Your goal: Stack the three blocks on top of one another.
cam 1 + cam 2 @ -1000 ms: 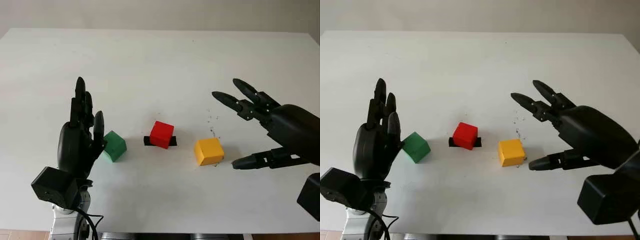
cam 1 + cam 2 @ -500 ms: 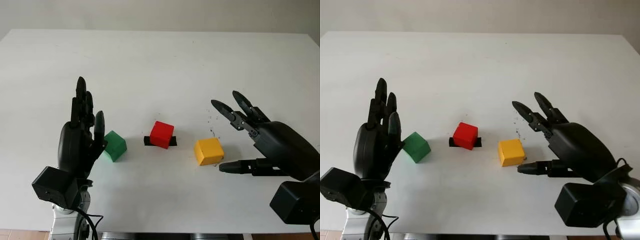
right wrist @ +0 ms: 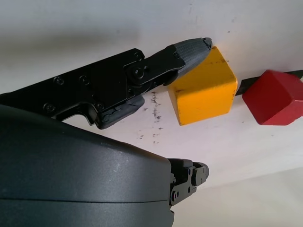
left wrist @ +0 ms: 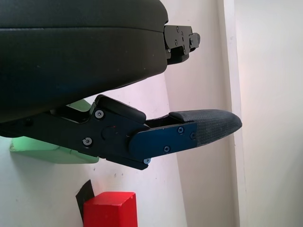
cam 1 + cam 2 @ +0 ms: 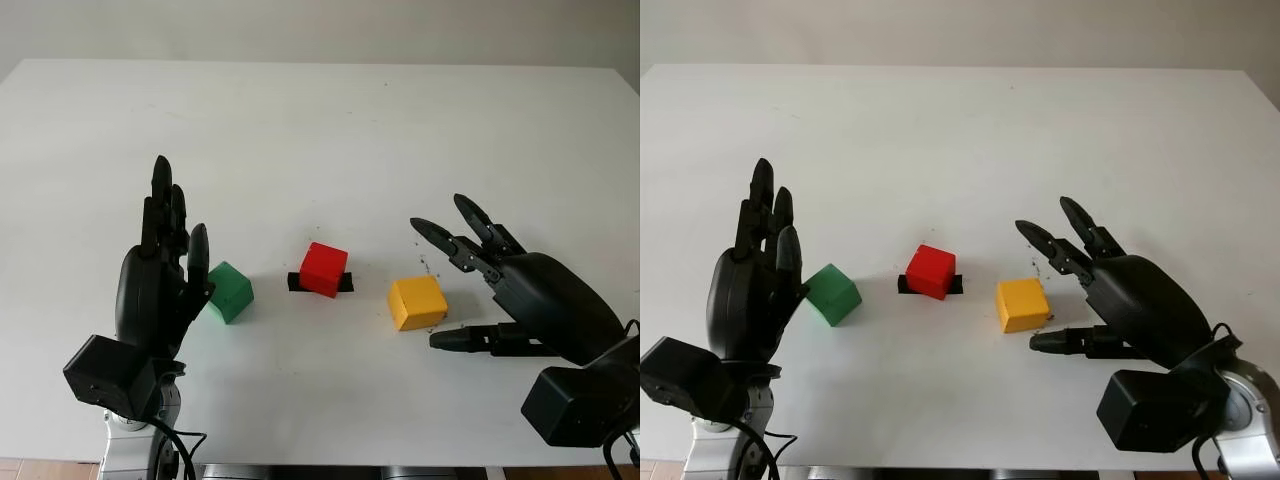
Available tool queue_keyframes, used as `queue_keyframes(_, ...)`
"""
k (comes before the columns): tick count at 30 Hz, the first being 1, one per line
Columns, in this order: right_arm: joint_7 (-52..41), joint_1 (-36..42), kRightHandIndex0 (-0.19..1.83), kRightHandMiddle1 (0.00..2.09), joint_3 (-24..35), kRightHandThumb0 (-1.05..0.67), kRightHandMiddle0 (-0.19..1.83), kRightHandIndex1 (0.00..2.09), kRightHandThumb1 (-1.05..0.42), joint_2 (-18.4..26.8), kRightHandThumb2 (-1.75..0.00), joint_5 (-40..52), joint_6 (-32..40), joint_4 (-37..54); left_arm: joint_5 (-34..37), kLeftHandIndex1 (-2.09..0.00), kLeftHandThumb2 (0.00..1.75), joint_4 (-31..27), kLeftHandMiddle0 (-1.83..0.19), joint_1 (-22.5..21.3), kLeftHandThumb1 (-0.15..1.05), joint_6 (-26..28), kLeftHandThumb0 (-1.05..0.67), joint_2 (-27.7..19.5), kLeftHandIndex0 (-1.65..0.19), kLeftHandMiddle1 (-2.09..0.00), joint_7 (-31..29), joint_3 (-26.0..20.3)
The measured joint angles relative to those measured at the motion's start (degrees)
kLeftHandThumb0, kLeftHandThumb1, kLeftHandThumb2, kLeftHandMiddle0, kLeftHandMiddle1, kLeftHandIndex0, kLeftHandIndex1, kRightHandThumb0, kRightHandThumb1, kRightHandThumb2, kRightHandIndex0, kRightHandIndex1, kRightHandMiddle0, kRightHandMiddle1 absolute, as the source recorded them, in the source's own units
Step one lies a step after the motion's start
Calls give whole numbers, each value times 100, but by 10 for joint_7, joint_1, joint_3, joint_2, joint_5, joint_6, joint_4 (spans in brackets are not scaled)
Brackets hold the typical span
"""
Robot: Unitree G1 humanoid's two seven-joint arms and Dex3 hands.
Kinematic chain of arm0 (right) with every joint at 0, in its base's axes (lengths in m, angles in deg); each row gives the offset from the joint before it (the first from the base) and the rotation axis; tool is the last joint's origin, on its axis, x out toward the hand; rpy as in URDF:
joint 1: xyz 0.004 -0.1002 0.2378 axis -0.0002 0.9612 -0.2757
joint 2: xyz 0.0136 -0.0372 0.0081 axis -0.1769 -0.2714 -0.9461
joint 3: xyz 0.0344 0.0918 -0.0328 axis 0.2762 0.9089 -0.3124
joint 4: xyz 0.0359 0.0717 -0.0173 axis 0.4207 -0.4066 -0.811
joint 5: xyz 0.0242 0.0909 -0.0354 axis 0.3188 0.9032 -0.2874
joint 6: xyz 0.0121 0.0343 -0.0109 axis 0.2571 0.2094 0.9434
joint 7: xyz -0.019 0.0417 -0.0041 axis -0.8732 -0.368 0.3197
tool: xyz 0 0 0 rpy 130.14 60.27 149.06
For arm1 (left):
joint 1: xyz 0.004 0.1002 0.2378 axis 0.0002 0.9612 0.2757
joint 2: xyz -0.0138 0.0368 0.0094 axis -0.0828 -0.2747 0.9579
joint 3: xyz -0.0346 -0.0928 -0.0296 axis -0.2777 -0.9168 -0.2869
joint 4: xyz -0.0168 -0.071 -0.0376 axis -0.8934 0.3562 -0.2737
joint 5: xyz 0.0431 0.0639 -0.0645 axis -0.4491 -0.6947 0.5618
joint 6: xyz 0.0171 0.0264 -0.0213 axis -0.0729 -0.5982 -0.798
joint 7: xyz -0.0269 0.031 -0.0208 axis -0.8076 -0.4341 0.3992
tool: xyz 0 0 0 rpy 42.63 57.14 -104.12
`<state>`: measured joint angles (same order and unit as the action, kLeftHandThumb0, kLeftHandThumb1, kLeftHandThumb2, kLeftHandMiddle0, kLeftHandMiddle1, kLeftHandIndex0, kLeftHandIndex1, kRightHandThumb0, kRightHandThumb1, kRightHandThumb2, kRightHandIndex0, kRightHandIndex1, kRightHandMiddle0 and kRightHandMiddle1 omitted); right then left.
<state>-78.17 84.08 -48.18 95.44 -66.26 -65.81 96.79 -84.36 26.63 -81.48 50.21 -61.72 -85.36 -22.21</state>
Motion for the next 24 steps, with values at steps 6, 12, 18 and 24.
queue_keyframes(6,-15,-13,-17,11,-12,-59,27,6,-91,0,-5,24,-4,-16,0,-5,60,0,9,0,105,-1,-77,0,10,-5,-1,0)
queue_keyframes(12,-16,-28,-14,13,-26,-56,34,7,-91,-6,-5,46,-18,-41,0,-5,60,0,9,0,105,-1,-78,0,10,-5,-2,0)
queue_keyframes(18,-10,-34,-8,16,-35,-51,41,8,-93,-9,-6,38,-23,-52,-1,-5,61,-1,10,3,105,0,-78,1,9,-5,1,1)
queue_keyframes(24,-9,-42,-2,21,-38,-44,50,9,-93,-9,-6,39,-23,-53,-3,-5,60,-10,9,6,105,2,-78,1,10,-6,2,1)
